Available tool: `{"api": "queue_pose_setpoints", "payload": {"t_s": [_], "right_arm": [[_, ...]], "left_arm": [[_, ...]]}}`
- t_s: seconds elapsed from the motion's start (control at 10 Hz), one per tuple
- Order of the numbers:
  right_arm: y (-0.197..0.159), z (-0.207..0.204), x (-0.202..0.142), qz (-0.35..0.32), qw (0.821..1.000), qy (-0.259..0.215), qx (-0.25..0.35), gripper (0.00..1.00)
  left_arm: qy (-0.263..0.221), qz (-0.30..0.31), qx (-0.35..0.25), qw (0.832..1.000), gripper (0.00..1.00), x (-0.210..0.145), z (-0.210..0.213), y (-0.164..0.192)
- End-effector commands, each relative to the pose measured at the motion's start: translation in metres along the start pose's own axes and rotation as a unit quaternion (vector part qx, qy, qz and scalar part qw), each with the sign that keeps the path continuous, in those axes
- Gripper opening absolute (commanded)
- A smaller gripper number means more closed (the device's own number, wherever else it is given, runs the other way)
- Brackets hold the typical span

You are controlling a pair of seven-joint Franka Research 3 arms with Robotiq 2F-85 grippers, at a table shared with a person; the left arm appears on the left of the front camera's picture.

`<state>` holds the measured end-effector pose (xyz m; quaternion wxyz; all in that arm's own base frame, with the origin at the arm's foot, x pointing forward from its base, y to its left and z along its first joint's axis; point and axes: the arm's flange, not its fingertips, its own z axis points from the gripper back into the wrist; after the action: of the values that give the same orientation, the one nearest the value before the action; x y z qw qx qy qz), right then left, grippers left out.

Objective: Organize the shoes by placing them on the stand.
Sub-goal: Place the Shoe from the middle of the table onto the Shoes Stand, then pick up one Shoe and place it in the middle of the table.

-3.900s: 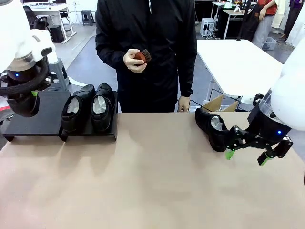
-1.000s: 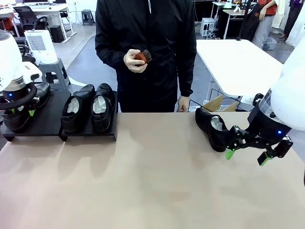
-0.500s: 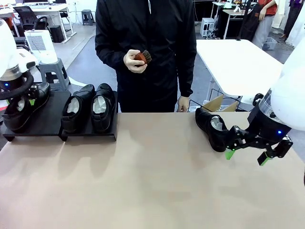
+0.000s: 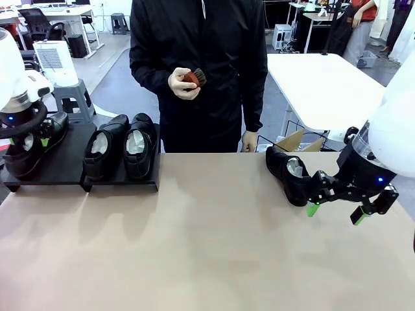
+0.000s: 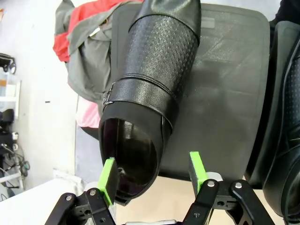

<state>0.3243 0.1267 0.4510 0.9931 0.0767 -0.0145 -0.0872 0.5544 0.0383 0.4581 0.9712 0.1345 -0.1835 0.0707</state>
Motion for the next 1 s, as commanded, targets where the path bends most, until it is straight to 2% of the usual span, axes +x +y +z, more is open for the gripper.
{"api": "queue_pose_setpoints", "payload": {"t_s": [0.0, 0.7, 0.8, 0.9], "right_arm": [[0.001, 0.000, -0.001, 0.003, 1.000, 0.001, 0.001, 1.00], [0.000, 0.000, 0.000, 0.000, 1.000, 0.000, 0.000, 1.00], [-0.001, 0.003, 0.010, 0.034, 0.999, 0.032, -0.013, 1.00], [-0.001, 0.007, 0.021, 0.037, 0.998, 0.037, -0.034, 1.00]], "left_arm": [[-0.005, 0.002, -0.001, 1.000, 0.77, 0.001, 0.002, 0.002], [-0.005, 0.002, -0.001, 1.000, 0.77, 0.001, 0.002, 0.002], [-0.005, 0.002, -0.001, 1.000, 0.77, 0.001, 0.002, 0.002], [-0.005, 0.002, -0.001, 1.000, 0.77, 0.001, 0.002, 0.002]]}}
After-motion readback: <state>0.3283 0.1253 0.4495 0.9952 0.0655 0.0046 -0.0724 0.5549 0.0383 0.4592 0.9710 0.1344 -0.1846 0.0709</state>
